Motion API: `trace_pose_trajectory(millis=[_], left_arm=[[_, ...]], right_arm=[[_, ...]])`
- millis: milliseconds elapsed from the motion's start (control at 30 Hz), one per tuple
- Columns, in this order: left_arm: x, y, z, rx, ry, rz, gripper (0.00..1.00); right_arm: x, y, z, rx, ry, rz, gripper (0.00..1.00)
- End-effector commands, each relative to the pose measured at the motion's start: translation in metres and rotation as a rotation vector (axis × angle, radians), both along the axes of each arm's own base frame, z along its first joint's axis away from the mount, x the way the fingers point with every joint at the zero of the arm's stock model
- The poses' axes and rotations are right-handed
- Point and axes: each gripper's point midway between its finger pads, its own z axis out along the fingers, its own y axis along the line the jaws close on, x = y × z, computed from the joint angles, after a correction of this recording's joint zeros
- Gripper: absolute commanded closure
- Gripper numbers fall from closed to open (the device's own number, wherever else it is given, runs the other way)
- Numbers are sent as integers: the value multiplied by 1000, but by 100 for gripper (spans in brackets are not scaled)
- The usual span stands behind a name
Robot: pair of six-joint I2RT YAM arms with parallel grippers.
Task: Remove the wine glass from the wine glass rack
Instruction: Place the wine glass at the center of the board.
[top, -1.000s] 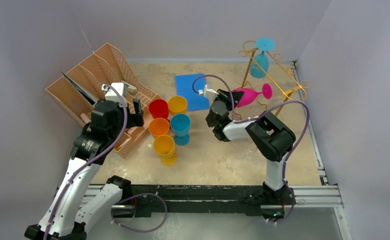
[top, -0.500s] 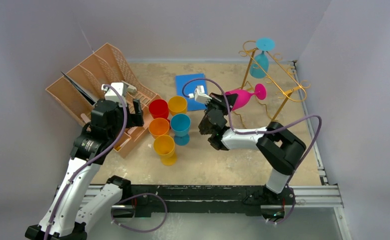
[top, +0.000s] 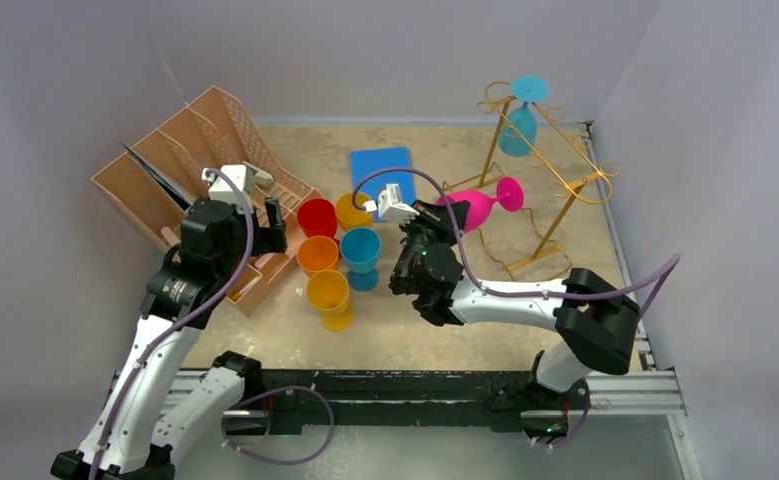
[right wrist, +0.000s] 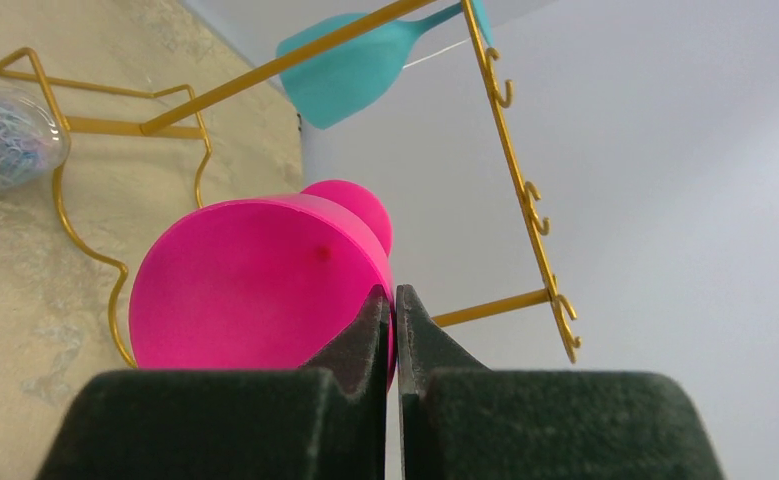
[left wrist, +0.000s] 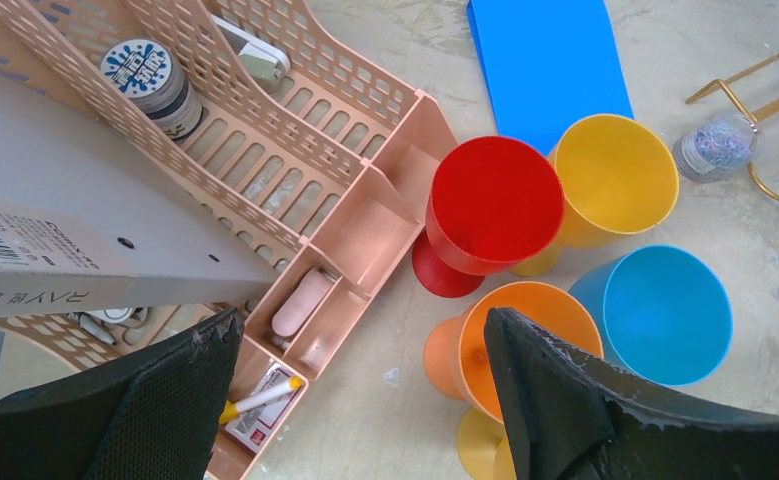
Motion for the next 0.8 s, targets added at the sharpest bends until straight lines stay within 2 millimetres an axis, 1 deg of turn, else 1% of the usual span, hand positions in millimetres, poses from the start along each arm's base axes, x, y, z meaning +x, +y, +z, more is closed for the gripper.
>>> trace_pose_trajectory(millis=[0,133,267,333,500,533,633,700,767], left_arm=[[3,1,3,-11,-17,4,11],[3,0,3,-14,-17,0,11],[3,0,3,-17,-20,-2,11],[3,0,3,-19,-19,-2,11],[3,-3,6,-32,-28,-15,11],[2,-7,8,-41,-36,-35,11],[-3,-27,18,-109,-66,-139,11],[-11,-50,29,-184,-89,-255,12],[-25,-78,47,-277,-120,-410,13]], right_arm=[[-21,-3,27,143,-28,2,100],[-36,0,41,206,-34,37,100],[-50,5,58,310,-58,89,100],[-54,7,63,347,-66,103,100],[-60,12,70,423,-78,117,100],[-61,13,72,439,-79,118,100],[-66,10,78,504,-87,121,100],[-69,6,82,534,-86,119,100],[-73,2,85,562,-84,119,100]])
